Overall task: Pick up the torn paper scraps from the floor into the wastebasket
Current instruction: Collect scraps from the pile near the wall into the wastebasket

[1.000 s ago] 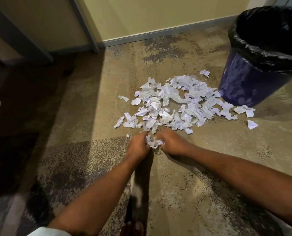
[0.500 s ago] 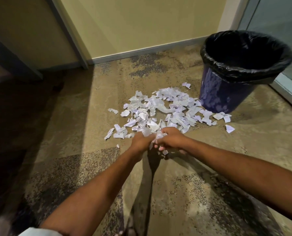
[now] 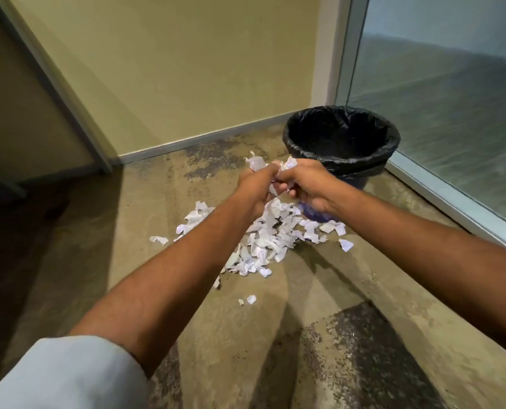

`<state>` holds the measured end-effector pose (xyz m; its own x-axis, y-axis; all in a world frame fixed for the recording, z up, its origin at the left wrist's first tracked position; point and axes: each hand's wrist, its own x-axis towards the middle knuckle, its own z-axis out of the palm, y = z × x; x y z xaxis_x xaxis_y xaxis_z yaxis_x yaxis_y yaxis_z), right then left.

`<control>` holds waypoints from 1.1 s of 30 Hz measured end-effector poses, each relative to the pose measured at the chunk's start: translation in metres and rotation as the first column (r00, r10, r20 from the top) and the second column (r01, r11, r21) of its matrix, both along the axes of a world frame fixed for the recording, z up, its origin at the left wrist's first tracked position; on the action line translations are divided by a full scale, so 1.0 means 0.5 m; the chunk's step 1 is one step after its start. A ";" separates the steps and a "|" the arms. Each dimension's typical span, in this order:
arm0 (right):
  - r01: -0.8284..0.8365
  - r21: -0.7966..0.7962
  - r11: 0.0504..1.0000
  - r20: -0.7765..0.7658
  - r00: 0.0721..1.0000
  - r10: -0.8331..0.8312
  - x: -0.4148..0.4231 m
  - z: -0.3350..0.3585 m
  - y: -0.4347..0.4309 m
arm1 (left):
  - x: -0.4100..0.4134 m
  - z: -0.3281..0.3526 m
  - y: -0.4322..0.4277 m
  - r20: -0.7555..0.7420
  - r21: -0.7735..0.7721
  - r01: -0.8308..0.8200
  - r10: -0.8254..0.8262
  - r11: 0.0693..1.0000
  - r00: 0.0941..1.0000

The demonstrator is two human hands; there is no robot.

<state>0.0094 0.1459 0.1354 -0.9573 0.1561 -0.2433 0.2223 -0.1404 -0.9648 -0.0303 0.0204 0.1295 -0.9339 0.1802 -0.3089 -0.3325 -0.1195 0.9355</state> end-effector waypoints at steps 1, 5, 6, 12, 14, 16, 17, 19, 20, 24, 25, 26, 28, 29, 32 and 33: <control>0.042 -0.018 0.999 -0.017 0.999 -0.042 -0.005 0.022 0.019 | -0.010 0.024 0.025 -0.014 0.022 0.014 -0.014 1.000 1.000; 0.168 -0.121 0.978 -0.058 0.983 -0.176 -0.035 0.085 0.093 | -0.042 0.105 0.121 -0.073 0.031 0.047 -0.045 0.998 0.996; 0.181 -0.156 0.971 -0.067 0.979 -0.193 -0.043 0.097 0.113 | -0.050 0.126 0.145 -0.098 0.024 0.047 -0.044 0.999 0.994; 0.262 -0.339 0.904 -0.145 0.935 -0.325 -0.091 0.181 0.224 | -0.100 0.259 0.273 -0.256 -0.040 0.138 -0.144 0.990 0.956; 0.303 -0.345 0.888 -0.182 0.907 -0.380 -0.107 0.193 0.260 | -0.117 0.289 0.311 -0.284 -0.061 0.183 -0.193 0.981 0.939; 0.358 -0.340 0.870 -0.198 0.877 -0.438 -0.117 0.197 0.287 | -0.133 0.303 0.345 -0.309 -0.085 0.224 -0.239 0.971 0.921; 0.392 -0.341 0.855 -0.193 0.860 -0.472 -0.122 0.196 0.298 | -0.140 0.301 0.360 -0.318 -0.105 0.228 -0.250 0.968 0.915; 0.466 -0.339 0.817 -0.161 0.827 -0.538 -0.134 0.184 0.317 | -0.150 0.285 0.386 -0.317 -0.148 0.236 -0.272 0.960 0.908; 0.488 -0.330 0.808 -0.133 0.823 -0.552 -0.143 0.173 0.325 | -0.153 0.270 0.395 -0.304 -0.166 0.245 -0.286 0.955 0.909; 0.520 -0.236 0.821 0.001 0.845 -0.535 -0.170 0.104 0.342 | -0.172 0.199 0.403 -0.207 -0.201 0.267 -0.307 0.943 0.929; 0.540 -0.188 0.820 0.026 0.838 -0.545 -0.173 0.089 0.345 | -0.173 0.184 0.399 -0.189 -0.202 0.265 -0.303 0.943 0.934; 0.553 -0.150 0.819 0.044 0.832 -0.553 -0.178 0.075 0.350 | -0.178 0.168 0.397 -0.177 -0.213 0.263 -0.302 0.941 0.937; 0.534 -0.122 0.836 0.072 0.845 -0.529 -0.185 0.054 0.355 | -0.184 0.140 0.392 -0.154 -0.268 0.278 -0.326 0.922 0.933; 0.509 -0.119 0.853 0.082 0.861 -0.502 -0.186 0.049 0.355 | -0.183 0.131 0.385 -0.136 -0.278 0.302 -0.349 0.912 0.927; 0.477 -0.086 0.875 0.100 0.878 -0.469 -0.185 0.044 0.349 | -0.191 0.115 0.372 -0.095 -0.304 0.370 -0.414 0.878 0.905; 0.481 -0.078 0.873 0.101 0.875 -0.473 -0.187 0.040 0.347 | -0.192 0.114 0.367 -0.097 -0.345 0.374 -0.429 0.861 0.898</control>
